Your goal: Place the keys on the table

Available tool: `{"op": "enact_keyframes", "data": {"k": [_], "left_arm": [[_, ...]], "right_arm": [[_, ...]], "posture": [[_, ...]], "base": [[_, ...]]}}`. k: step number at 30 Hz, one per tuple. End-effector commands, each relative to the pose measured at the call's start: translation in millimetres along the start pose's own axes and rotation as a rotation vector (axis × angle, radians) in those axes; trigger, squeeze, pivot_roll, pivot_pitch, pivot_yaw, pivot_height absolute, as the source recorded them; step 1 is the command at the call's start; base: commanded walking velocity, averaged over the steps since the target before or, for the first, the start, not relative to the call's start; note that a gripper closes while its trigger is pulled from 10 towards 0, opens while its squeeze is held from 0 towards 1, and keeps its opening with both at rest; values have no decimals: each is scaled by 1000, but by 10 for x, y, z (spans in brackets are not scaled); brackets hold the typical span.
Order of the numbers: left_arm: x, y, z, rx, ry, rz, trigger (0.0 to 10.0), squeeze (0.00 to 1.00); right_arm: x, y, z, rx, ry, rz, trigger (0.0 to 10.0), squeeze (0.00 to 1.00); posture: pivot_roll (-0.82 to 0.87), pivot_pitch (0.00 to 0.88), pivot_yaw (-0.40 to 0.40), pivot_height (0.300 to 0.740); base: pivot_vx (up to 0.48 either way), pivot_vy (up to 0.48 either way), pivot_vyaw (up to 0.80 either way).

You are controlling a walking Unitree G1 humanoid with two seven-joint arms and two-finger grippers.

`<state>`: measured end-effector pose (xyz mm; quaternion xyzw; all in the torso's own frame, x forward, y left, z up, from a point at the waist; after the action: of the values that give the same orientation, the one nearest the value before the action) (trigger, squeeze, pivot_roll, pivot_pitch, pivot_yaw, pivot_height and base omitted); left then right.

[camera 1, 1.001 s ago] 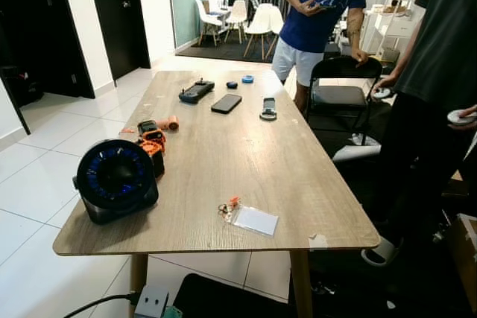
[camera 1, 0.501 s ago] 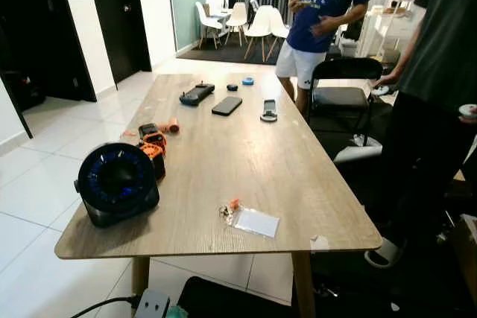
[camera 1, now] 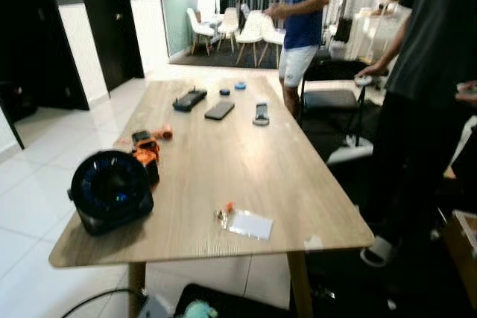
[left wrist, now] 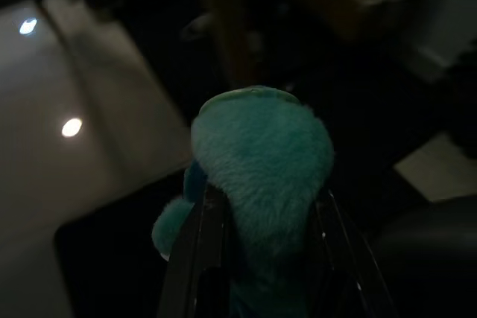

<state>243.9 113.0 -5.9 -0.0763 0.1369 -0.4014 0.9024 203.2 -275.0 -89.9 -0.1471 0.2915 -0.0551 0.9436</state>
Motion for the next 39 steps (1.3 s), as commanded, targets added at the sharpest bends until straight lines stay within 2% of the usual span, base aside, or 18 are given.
{"op": "enact_keyframes", "data": {"k": [1, 3, 6, 7, 9, 10, 14, 15, 16, 25, 33, 39], "left_arm": [[1, -51, 141, 23, -29, -58, 10000, 0], [16, -86, 198, 28, -44, -82, 10000, 0], [64, -233, 420, 29, -81, -198, 10000, 0], [64, -233, 420, 29, -81, -198, 10000, 0], [84, -297, 591, 27, -110, -251, 10000, 0], [84, -297, 591, 27, -110, -251, 10000, 0], [76, -413, 837, 40, -134, -337, 10000, 0], [76, -413, 837, 40, -134, -337, 10000, 0], [66, -460, 920, 49, -139, -367, 10000, 0], [66, -539, 1145, 79, -177, -410, 10000, 0], [92, -589, 1475, 89, -227, -443, 10000, 0], [159, -623, 1672, 99, -289, -441, 10000, 0]], "right_arm": [[36, 74, 126, -10, -53, 37, 10000, 0], [48, 114, 164, -19, -67, 55, 10000, 0], [98, 292, 332, -49, -126, 116, 10000, 0], [98, 292, 332, -49, -126, 116, 10000, 0], [122, 379, 467, -55, -178, 145, 10000, 0], [122, 379, 467, -55, -178, 145, 10000, 0], [125, 515, 728, -82, -293, 213, 10000, 0], [125, 515, 728, -82, -293, 213, 10000, 0], [105, 586, 838, -106, -348, 252, 10000, 0], [-28, 817, 1118, -181, -514, 382, 10000, 0], [-223, 1008, 1545, -223, -723, 474, 10000, 0], [-311, 1043, 1742, -230, -809, 480, 10000, 0]], "posture": [[24, 35, 34, 740], [24, 35, 34, 740], [27, 41, 30, 740], [27, 41, 30, 740], [27, 44, 28, 740], [27, 44, 28, 740], [28, 48, 28, 740], [28, 48, 28, 740], [29, 50, 28, 740], [29, 53, 28, 740], [29, 54, 31, 740], [29, 54, 31, 740]], "base": [[0, 0, 0], [0, 0, 0], [0, 0, 0], [0, 0, 0], [0, 0, 0], [0, 0, 0], [0, 0, 0], [0, 0, 0], [0, 0, 0], [0, 0, 0], [0, 0, 0], [0, 0, 0]]}}
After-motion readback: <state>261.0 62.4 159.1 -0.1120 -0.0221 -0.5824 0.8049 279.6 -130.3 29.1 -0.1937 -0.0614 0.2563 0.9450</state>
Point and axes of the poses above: a point about 5 cm out from each wrist's last joint towards the gripper, its own x axis pointing out of the wrist towards the gripper, its own z axis along the axis of the wrist's last joint, y = z × x, the point moved 6 cm from there along x, pointing out of the wrist towards the gripper, and after that the axes turned 14 degrees about -x, right-handed, at the moved point
